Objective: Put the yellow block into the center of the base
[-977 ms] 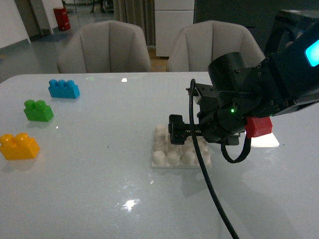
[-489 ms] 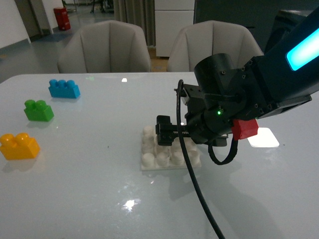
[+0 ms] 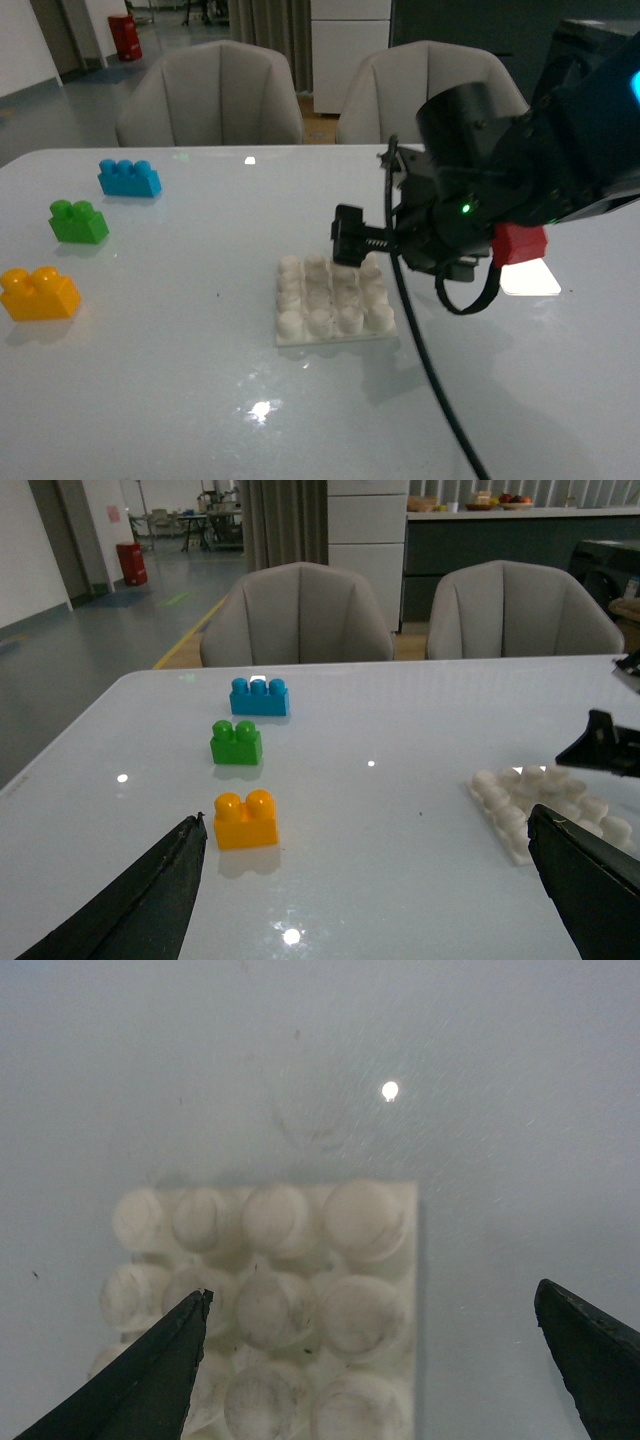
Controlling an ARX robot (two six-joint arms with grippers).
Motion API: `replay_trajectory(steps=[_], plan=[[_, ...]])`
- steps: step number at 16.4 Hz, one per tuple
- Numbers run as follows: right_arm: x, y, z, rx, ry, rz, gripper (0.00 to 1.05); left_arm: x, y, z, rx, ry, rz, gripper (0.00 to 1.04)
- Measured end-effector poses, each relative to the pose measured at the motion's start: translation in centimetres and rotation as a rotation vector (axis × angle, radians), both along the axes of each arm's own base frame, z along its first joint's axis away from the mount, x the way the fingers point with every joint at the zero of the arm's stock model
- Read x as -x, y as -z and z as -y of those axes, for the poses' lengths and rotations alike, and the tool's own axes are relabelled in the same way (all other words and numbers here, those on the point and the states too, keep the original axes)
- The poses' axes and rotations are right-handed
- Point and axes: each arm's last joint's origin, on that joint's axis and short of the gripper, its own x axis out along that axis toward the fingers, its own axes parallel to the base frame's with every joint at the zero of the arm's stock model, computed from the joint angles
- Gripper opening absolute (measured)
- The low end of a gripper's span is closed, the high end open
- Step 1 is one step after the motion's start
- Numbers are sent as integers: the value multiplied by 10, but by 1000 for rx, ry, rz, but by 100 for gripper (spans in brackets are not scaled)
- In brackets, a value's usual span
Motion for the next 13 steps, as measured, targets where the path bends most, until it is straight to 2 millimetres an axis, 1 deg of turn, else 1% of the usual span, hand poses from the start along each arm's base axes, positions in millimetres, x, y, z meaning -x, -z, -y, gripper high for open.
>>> replay_trajectory(steps=[1, 3, 4, 5, 6, 8, 9, 10, 11, 12, 13], plan=[[-1, -17, 11, -21, 41, 33, 98, 0, 0, 0, 0, 0, 0, 98], [2, -61, 37, -66, 153, 147, 98, 0, 0, 0, 0, 0, 0, 98], [11, -78, 49, -76, 191, 220, 98, 0, 0, 0, 0, 0, 0, 98], [26, -95, 63, -81, 234, 298, 98, 0, 0, 0, 0, 0, 0, 98], [34, -102, 68, -89, 243, 329, 98, 0, 0, 0, 0, 0, 0, 98], [74, -128, 91, -111, 292, 450, 98, 0, 0, 0, 0, 0, 0, 98], [101, -142, 104, -115, 319, 494, 98, 0, 0, 0, 0, 0, 0, 98], [128, -156, 115, -91, 355, 629, 94, 0, 0, 0, 0, 0, 0, 98], [160, -166, 130, 9, 392, 764, 81, 0, 0, 0, 0, 0, 0, 98], [192, -165, 142, 108, 374, 778, 70, 0, 0, 0, 0, 0, 0, 98], [227, -156, 154, 189, 349, 751, 57, 0, 0, 0, 0, 0, 0, 98]])
